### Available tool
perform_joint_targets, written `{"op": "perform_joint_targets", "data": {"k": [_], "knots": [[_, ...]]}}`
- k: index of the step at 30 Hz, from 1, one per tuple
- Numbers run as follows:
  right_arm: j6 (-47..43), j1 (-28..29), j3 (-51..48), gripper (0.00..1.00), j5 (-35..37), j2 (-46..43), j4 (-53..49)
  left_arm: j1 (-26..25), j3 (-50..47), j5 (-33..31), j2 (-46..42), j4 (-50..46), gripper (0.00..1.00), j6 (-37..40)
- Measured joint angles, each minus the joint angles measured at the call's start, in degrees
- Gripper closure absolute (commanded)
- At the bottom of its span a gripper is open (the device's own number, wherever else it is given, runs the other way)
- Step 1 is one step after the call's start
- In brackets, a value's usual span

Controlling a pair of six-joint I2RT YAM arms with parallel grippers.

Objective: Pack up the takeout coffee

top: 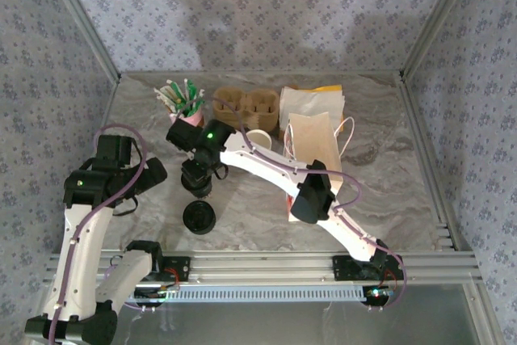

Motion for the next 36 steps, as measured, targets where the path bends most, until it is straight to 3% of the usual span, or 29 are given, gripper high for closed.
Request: {"op": "perform_joint_targets", "data": {"k": [7, 12, 24, 36], "knots": [[2.01, -1.44, 1.2, 0.42, -1.33, -2.69, -0.74, 0.02, -0.2, 3.48, -0.04, 0.94, 0.11, 0.61], [6.38, -5.11, 0.81, 0.37, -6.69, -5.22, -0.79, 0.02, -1.66, 7.67, 0.02, 2.36, 0.18, 1.77], [9.22, -7.43, -0.57, 0.31, -11.96, -5.33, -0.63, 0.02, -8.76, 18.14, 7.89, 8.59, 0.2, 2.69], [9.31, -8.13, -2.23, 0.29, -12.55, -0.26, -0.15, 0.02, -12.61, 18.78, 10.88, 12.57, 0.23, 3.34]]}}
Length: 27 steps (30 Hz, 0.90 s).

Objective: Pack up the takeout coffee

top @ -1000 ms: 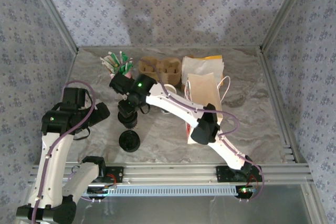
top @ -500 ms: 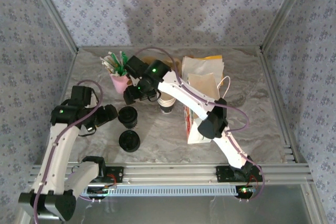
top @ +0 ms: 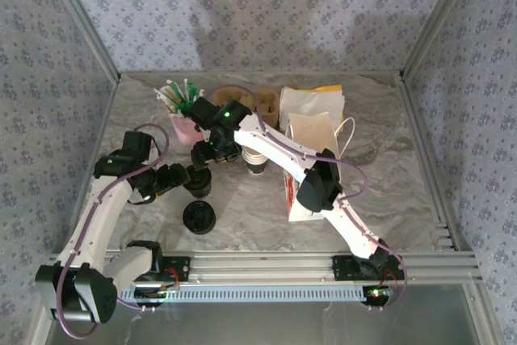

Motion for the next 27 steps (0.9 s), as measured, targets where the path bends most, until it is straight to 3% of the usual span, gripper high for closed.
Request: {"op": "perform_joint_targets", "data": {"k": [12, 27], "knots": [[1.31, -0.76, -0.11, 0.28, -1.79, 1.66, 2.47, 0.0, -1.09, 0.09, 2.32, 3.5, 0.32, -0.02], [2.49, -0.87, -0.61, 0.28, -3.08, 2.8, 4.55, 0.0, -1.49, 0.46, 2.32, 5.31, 0.36, -0.13]]}}
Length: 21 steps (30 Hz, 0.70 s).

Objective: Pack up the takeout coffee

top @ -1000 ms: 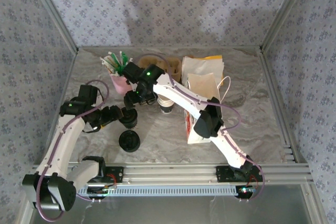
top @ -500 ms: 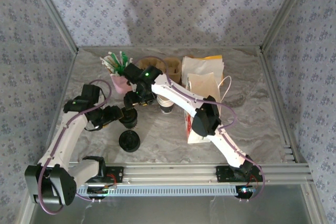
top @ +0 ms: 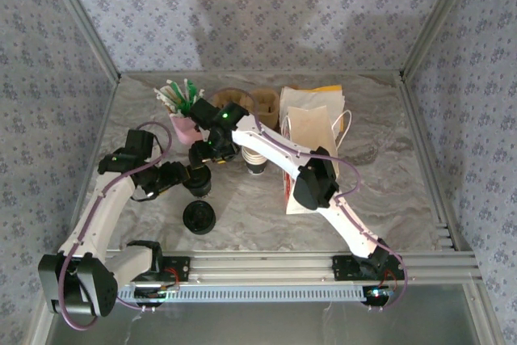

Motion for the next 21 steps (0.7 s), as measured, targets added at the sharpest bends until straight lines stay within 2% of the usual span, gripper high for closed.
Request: {"op": "perform_joint_targets", "data": {"k": [21], "knots": [[-0.02, 0.42, -2.6, 0.28, 1.4, -1.46, 1.6, 0.04, -1.66, 2.99, -0.92, 1.44, 0.4, -0.35]]}}
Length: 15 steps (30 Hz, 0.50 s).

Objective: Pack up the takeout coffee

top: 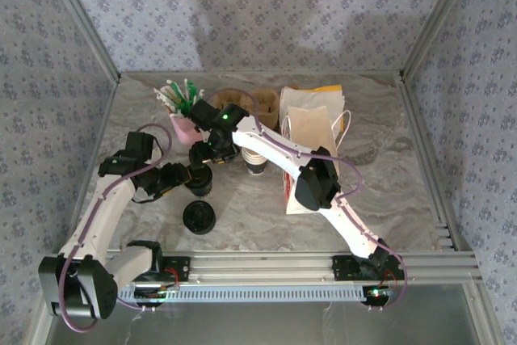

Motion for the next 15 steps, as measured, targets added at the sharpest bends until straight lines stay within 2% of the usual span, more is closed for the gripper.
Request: {"op": "perform_joint_targets", "data": {"k": [10, 15], "knots": [[-0.2, 0.15, 0.0, 0.28, 0.59, -0.79, -0.79, 0.0, 0.74, -0.46, -0.02, -0.96, 0.37, 0.07], [-0.24, 0.52, 0.13, 0.27, 0.59, -2.29, -0.74, 0.0, 3.98, -0.92, -0.26, -3.15, 0.31, 0.11]]}}
